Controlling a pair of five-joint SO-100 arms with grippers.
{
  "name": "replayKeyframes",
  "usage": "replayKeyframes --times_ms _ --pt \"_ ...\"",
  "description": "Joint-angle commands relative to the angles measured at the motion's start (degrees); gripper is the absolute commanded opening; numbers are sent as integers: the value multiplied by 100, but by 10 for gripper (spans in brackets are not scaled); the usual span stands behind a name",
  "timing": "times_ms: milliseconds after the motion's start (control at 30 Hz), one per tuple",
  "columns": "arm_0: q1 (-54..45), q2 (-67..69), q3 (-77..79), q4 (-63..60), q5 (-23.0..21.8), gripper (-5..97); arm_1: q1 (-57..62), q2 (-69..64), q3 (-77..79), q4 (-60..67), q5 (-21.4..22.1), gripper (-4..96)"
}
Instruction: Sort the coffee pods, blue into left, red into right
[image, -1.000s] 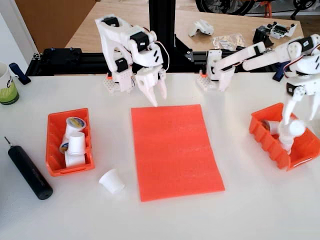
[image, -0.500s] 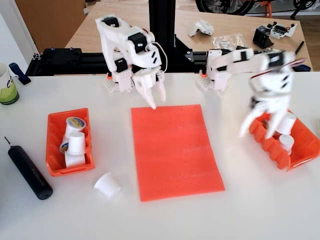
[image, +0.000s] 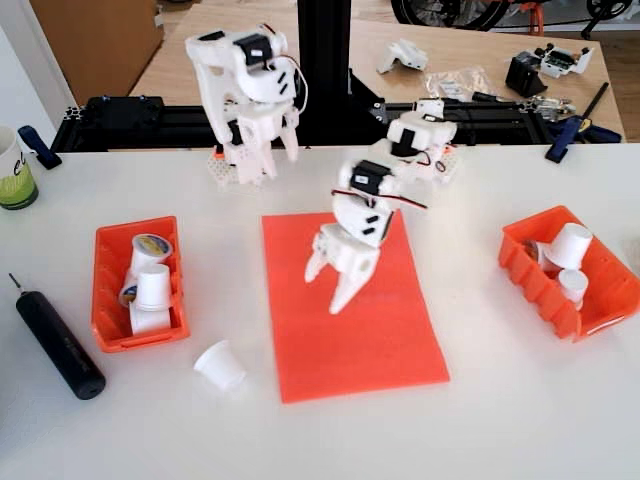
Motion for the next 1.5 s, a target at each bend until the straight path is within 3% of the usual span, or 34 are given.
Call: replayKeyframes --times_ms 0,67,133,300,367,400,433,567,667,767,867,1100,1300,1467 --pt "-62 448 343 70 53 173 272 88 -211 -457 141 284" --pt "62 457 554 -105 18 173 404 53 -211 -1072 -483 276" --pt "369 431 729 -624 18 170 483 44 -211 -1573 -1512 274" --pt "1336 404 1266 -2004 62 170 220 26 -545 -2188 -5599 326" --pt "1802 396 1529 -2760 -18 163 26 26 -1143 -1371 -6609 331" --pt "2030 387 1573 -3032 -202 159 -35 26 -1485 -835 -6847 329" --pt "2250 369 1573 -3305 -369 152 -79 229 -1477 -378 -6908 326" --pt "2707 -255 1512 -4843 -765 159 -352 1099 -1477 1811 -6425 326" --pt "2804 -1283 1002 -5678 -826 187 -615 1819 -1063 1942 -6750 327" --pt "2804 -2505 580 -6829 -1125 203 -686 2909 677 1942 -6346 322" --pt "2742 -3850 -158 -7752 -1424 208 -712 3050 984 1942 -6328 316" --pt "2769 -6012 -2610 -7629 -2865 209 -624 3050 1644 1925 -6249 308" --pt "2812 -7031 -5229 -5054 -4307 210 -545 3050 1969 1925 -6530 295" --pt "2927 -7269 -6469 -3226 -4711 210 -492 3050 2276 1916 -6688 291"
